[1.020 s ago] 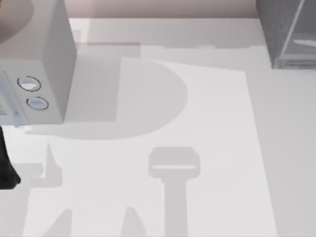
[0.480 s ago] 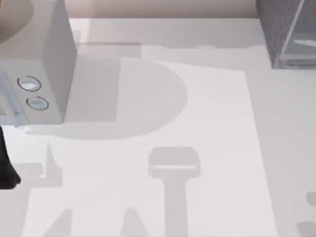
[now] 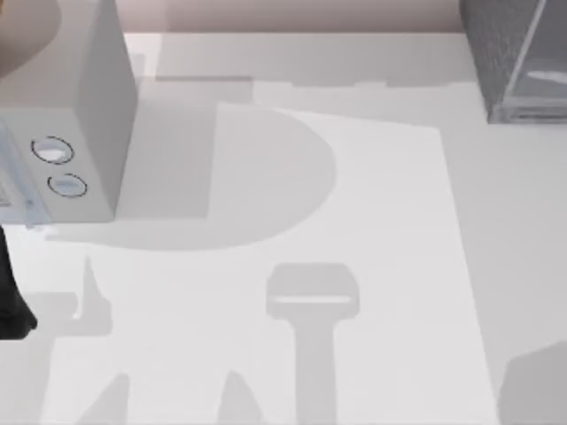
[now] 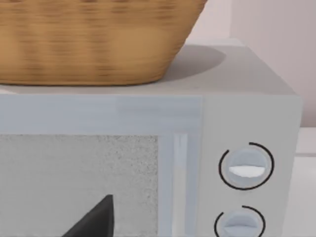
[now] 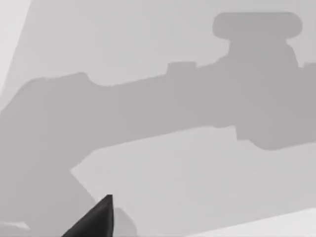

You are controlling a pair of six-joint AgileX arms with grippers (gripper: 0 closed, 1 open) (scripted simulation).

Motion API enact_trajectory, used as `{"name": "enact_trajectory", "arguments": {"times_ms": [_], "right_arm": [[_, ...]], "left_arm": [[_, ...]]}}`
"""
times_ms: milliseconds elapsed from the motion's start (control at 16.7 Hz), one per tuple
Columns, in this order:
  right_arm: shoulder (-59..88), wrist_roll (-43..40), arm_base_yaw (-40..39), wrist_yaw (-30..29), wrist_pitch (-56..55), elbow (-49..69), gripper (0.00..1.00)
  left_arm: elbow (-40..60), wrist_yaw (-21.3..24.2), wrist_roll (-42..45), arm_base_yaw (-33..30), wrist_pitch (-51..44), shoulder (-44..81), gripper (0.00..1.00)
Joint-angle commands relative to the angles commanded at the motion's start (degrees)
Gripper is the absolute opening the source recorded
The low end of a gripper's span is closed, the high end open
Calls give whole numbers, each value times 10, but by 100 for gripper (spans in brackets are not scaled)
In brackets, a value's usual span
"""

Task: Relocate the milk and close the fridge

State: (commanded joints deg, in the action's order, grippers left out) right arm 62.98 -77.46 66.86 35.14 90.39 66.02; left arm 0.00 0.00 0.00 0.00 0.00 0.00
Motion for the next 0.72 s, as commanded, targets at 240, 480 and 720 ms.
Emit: {"name": "enact_trajectory", "arguments": {"times_ms": [240, 480, 720], "right_arm": [[221, -216, 191, 96, -16, 58, 100], [366, -357, 322, 163, -39, 94, 100], [415, -404, 369, 188, -49, 106, 100]], "left_arm": [[0, 0, 0, 0, 0, 0, 100], [0, 0, 0, 0, 0, 0, 100], [0, 0, 0, 0, 0, 0, 100]]}}
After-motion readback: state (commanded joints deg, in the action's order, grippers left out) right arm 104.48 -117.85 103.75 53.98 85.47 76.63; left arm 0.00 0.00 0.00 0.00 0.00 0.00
